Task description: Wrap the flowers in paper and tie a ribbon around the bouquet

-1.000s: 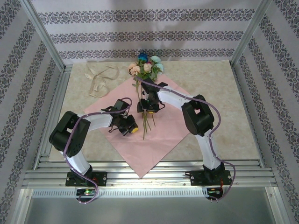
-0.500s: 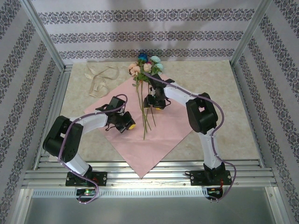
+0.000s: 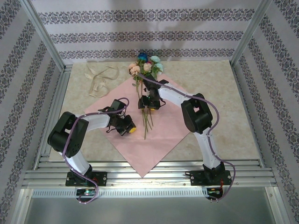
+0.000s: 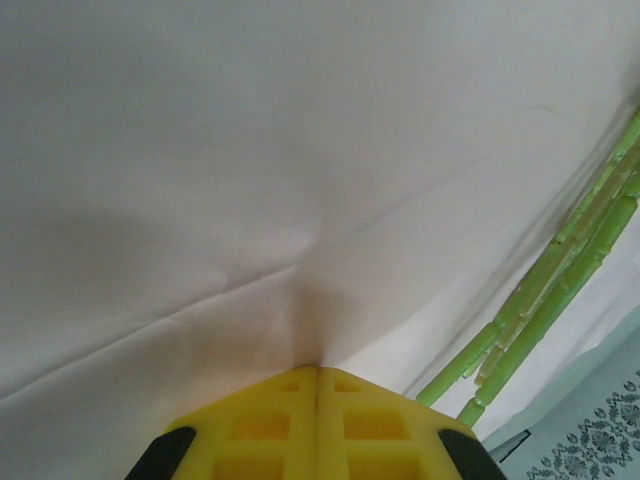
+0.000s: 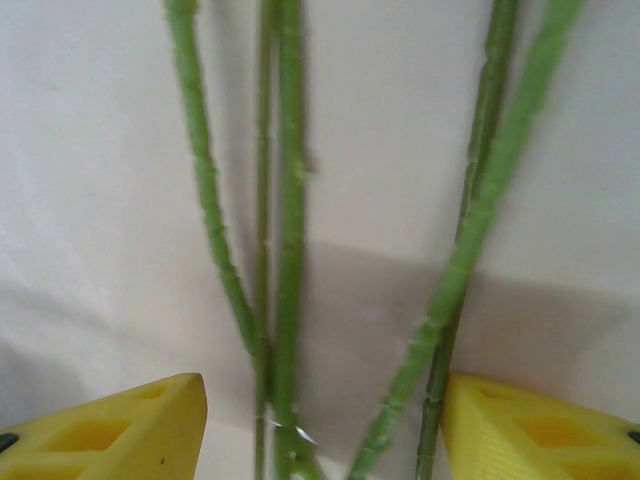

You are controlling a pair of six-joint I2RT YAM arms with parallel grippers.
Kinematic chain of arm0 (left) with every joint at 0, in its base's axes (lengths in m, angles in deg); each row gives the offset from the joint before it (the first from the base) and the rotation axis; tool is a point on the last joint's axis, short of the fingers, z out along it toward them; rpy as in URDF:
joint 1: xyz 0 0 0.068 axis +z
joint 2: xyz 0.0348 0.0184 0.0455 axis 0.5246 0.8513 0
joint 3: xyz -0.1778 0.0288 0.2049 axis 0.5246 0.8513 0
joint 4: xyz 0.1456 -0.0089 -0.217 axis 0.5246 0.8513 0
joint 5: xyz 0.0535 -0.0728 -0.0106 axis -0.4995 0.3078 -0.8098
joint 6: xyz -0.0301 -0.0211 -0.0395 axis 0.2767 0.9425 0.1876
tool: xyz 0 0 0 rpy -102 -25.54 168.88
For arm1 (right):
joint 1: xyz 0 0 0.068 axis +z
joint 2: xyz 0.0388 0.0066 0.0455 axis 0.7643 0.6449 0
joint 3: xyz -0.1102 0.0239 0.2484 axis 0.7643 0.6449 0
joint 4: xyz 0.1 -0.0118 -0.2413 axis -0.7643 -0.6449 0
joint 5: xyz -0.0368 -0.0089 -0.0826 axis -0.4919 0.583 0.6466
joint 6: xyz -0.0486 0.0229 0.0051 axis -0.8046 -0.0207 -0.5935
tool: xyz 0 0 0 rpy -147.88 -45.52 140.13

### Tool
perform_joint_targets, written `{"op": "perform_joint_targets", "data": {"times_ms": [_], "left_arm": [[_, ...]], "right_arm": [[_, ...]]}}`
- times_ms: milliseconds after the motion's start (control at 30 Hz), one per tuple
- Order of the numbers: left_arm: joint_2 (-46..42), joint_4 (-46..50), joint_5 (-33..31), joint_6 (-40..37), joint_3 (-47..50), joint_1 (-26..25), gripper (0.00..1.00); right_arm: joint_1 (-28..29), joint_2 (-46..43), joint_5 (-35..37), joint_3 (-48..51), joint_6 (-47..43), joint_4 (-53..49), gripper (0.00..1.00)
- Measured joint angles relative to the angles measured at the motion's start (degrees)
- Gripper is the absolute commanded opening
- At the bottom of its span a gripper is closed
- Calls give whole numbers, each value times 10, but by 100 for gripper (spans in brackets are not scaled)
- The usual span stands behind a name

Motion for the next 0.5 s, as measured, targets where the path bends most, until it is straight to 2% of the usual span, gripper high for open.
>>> {"op": "perform_joint_targets", "data": {"times_ms": [500], "left_arm": [[33, -45, 8, 27, -22, -45, 0]], "right_arm": [[8, 15, -4, -30, 13, -6, 63]]}}
